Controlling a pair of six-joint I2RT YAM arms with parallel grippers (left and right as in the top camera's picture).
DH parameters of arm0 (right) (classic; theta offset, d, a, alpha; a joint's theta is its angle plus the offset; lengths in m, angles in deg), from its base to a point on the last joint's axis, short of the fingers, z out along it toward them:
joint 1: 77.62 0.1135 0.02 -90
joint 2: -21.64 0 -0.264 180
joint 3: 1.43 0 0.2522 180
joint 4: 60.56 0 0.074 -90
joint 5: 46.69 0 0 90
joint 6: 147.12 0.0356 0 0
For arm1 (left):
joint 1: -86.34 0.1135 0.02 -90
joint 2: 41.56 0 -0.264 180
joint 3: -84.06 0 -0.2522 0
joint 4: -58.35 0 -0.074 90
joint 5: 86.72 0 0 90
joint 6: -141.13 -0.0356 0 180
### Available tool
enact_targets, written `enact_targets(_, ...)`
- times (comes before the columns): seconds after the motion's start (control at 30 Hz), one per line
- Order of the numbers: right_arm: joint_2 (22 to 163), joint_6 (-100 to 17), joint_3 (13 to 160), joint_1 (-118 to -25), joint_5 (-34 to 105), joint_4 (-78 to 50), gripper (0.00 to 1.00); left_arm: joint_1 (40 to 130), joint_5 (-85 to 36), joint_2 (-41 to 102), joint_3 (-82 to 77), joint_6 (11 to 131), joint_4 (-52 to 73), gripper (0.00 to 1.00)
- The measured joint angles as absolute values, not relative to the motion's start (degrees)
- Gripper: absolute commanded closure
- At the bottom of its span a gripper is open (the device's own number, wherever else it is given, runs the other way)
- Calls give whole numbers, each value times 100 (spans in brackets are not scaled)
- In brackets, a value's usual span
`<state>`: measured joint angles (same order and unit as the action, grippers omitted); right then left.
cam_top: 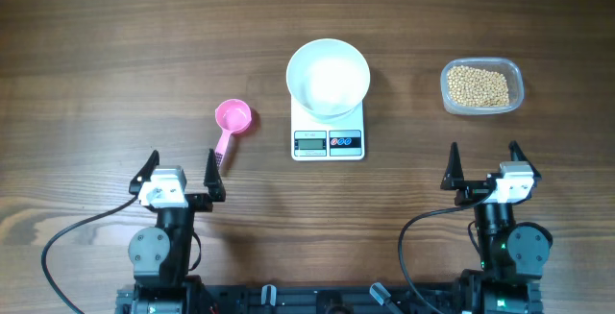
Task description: Scoop item into bowl and weigh 150g on scale
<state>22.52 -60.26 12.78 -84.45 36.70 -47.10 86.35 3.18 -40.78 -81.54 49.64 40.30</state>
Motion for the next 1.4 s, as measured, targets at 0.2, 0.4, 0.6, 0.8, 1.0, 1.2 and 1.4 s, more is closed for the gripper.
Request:
enact_targets(0.2, 2252, -6028, 1278, -8445, 3670, -4710, 0, 8635, 318, -4078, -8154, 4964, 4027, 0)
enact_targets(0.4, 2252, -6028, 1278, -8445, 3670, -4710, 0, 8635, 318, -4078, -8154, 4961, 4027, 0)
enact_targets(0.6, 2252, -6028, 1278, -8445, 3670, -4708, 0, 8635, 318, -4078, -8154, 4961, 4030, 0)
enact_targets(0.8, 2252, -6026, 1278, -8443, 3670, -4708, 0, 8635, 316, -4076, -8154, 4961, 4030, 0)
enact_targets(1.0, 2252, -6028, 1278, -8440, 3670, -4710, 0, 8635, 318, -4076, -8154, 4964, 4030, 0)
enact_targets(1.2, 2252, -6028, 1278, -8440, 3670, -4710, 0, 8635, -254, -4076, -8154, 5040, 4102, 0)
enact_targets(1.4, 2252, -6026, 1278, -8440, 3670, -4710, 0, 8633, -1236, -4076, -8178, 5121, 4937, 0)
